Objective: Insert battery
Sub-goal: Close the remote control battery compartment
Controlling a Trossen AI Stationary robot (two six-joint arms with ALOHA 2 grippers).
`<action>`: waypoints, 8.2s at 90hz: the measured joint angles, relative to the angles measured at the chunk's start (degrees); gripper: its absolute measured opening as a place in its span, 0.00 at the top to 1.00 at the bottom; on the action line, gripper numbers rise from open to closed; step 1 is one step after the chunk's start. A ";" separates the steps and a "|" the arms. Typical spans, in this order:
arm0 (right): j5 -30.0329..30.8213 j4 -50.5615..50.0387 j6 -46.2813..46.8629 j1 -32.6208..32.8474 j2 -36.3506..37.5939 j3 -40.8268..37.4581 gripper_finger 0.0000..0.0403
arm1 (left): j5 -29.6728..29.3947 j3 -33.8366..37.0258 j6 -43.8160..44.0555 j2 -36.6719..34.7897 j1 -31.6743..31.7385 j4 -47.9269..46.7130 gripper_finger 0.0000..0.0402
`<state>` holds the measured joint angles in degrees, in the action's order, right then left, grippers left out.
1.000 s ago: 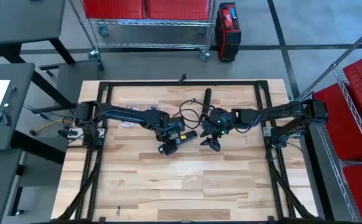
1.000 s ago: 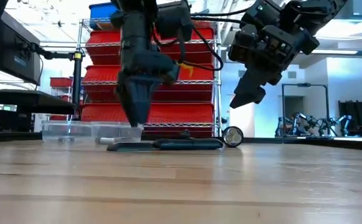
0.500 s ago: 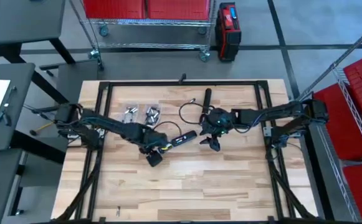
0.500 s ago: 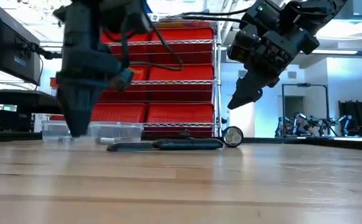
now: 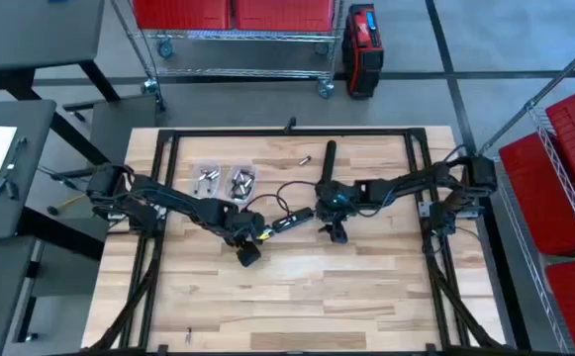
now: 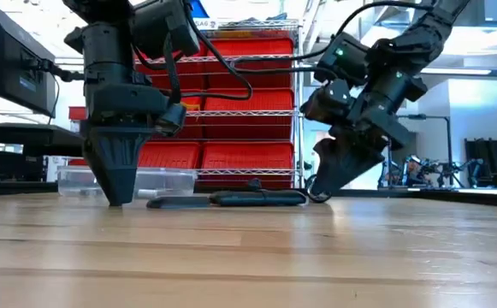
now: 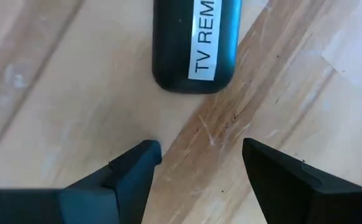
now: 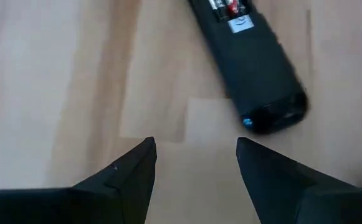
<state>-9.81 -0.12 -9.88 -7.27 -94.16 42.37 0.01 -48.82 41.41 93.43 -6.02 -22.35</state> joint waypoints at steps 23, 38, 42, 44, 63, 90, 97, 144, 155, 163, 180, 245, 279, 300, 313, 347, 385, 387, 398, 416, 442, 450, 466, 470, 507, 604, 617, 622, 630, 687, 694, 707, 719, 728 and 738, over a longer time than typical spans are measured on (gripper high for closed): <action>3.16 4.03 -2.23 -1.46 -0.28 0.11 0.48 | -0.51 0.02 -0.32 0.07 0.04 0.08 0.44; 2.36 5.56 -2.21 -3.42 -4.18 0.11 0.48 | -1.22 0.07 -1.33 0.11 0.09 0.39 0.44; 1.50 5.49 -2.27 -3.63 -5.28 0.19 0.48 | -1.68 0.07 -1.77 0.11 0.09 0.63 0.44; 1.27 5.53 -2.28 -3.64 -5.78 0.40 0.48 | -1.89 0.08 -1.98 0.13 0.09 0.74 0.44; 0.95 5.10 -2.37 -3.28 -7.26 2.29 0.48 | -3.31 0.11 -3.59 0.22 1.14 1.80 0.44; 0.87 5.14 -2.61 -3.02 -7.42 3.08 0.48 | -4.05 0.20 -5.43 0.28 3.38 4.14 0.44; 0.84 5.18 -2.61 -2.84 -7.42 3.08 0.48 | -4.17 0.20 -6.71 0.31 3.52 4.39 0.44; 0.75 5.23 -2.59 -2.89 -7.42 3.10 0.48 | -4.15 0.26 -13.24 1.32 3.58 10.18 0.44; 0.73 5.07 -2.59 -2.89 -7.42 3.10 0.48 | -4.30 0.00 -13.13 3.07 3.53 10.81 0.44; 0.73 4.96 -2.59 -2.89 -7.42 3.10 0.48 | -4.39 -0.09 -13.38 4.59 3.52 10.71 0.44; 0.73 4.92 -2.59 -2.89 -7.42 3.10 0.47 | -5.98 -0.09 -14.27 4.94 3.43 8.69 0.45; 0.85 4.90 -1.73 -2.91 -7.38 3.13 0.48 | -6.95 -2.92 -17.07 5.17 3.37 6.98 0.74; 0.84 2.74 1.32 -3.02 -6.18 3.13 0.48 | -6.84 -9.27 -18.25 5.29 3.37 -3.35 0.74; 0.82 -1.42 7.32 -3.02 1.53 3.15 0.48 | -6.87 -12.33 -21.05 3.72 3.34 -7.79 0.74; 0.82 -1.85 18.44 -2.23 6.18 3.15 0.48 | -6.84 -12.33 -19.74 2.57 3.34 -8.56 0.74; 0.65 0.33 45.81 1.26 6.89 3.19 0.48 | -8.31 -6.34 -14.52 -2.40 3.83 -3.22 0.73; 2.46 7.51 61.50 9.18 1.31 3.17 0.48 | -5.26 2.34 -16.79 -2.43 5.63 8.22 0.73; 2.56 8.69 62.62 9.56 0.83 3.17 0.48 | -5.01 2.38 -16.82 -2.43 5.38 8.39 0.73; 3.25 14.02 68.81 11.57 -1.93 3.17 0.48 | -3.29 2.50 -18.26 -2.29 3.24 11.20 0.73; 4.05 21.13 77.87 14.64 -7.27 4.33 0.48 | -3.19 1.80 -19.21 -2.27 -0.02 16.89 0.73; 4.54 21.32 81.93 16.82 -15.71 13.97 0.48 | -3.77 -2.63 -21.51 -10.97 -0.35 -1.40 0.73; 5.20 19.84 82.11 15.94 -18.00 16.81 0.48 | -4.33 -0.78 -21.12 -14.88 -0.35 -5.63 0.73; 6.17 14.11 82.07 13.42 -19.66 19.14 0.48 | -4.31 7.95 -17.62 -18.04 -0.35 0.01 0.73; 7.09 13.08 82.07 12.92 -19.66 19.19 0.48 | -4.23 9.94 -16.31 -18.06 -0.39 3.07 0.73; 8.73 12.61 84.36 11.66 -19.64 19.20 0.48 | -3.06 15.08 -14.00 -13.38 -0.46 17.76 0.73; 9.61 16.91 88.07 12.50 -23.36 20.76 0.48 | -1.97 15.02 -18.33 -8.94 -2.67 23.40 0.73; 9.96 16.79 88.06 12.82 -23.36 20.76 0.48 | -3.60 15.04 -18.93 -8.94 -2.69 24.53 0.73; 10.22 16.81 88.06 12.88 -23.36 20.76 0.48 | -3.73 15.04 -19.05 -8.94 -2.69 25.98 0.73; 10.24 16.79 88.03 12.96 -23.36 20.76 0.48 | -3.83 15.04 -20.20 -8.94 -2.69 27.40 0.73; 10.31 16.79 87.88 13.62 -23.36 20.76 0.48 | -6.36 13.90 -20.74 -8.18 -5.57 17.89 0.77; 10.77 16.75 87.88 13.61 -23.36 20.76 0.47 | -6.20 13.86 -20.61 -6.60 -5.60 19.93 0.84; 11.77 16.84 87.90 13.55 -23.36 20.76 0.48 | -6.14 13.08 -20.91 -5.00 -5.57 23.35 0.96; 11.77 16.86 87.90 13.55 -23.36 20.76 0.48 | -6.36 12.81 -21.66 -2.80 -5.57 26.72 0.99; 11.77 16.90 87.90 13.57 -23.36 20.76 0.48 | -6.42 12.70 -21.43 -1.50 -5.55 28.46 0.98; 11.77 16.90 87.90 13.62 -23.36 20.76 0.48 | -6.55 12.72 -21.29 -0.90 -5.55 30.39 0.98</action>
<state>1.96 16.78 78.02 6.35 -117.51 63.13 -6.55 -36.09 20.12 92.52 -11.57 8.04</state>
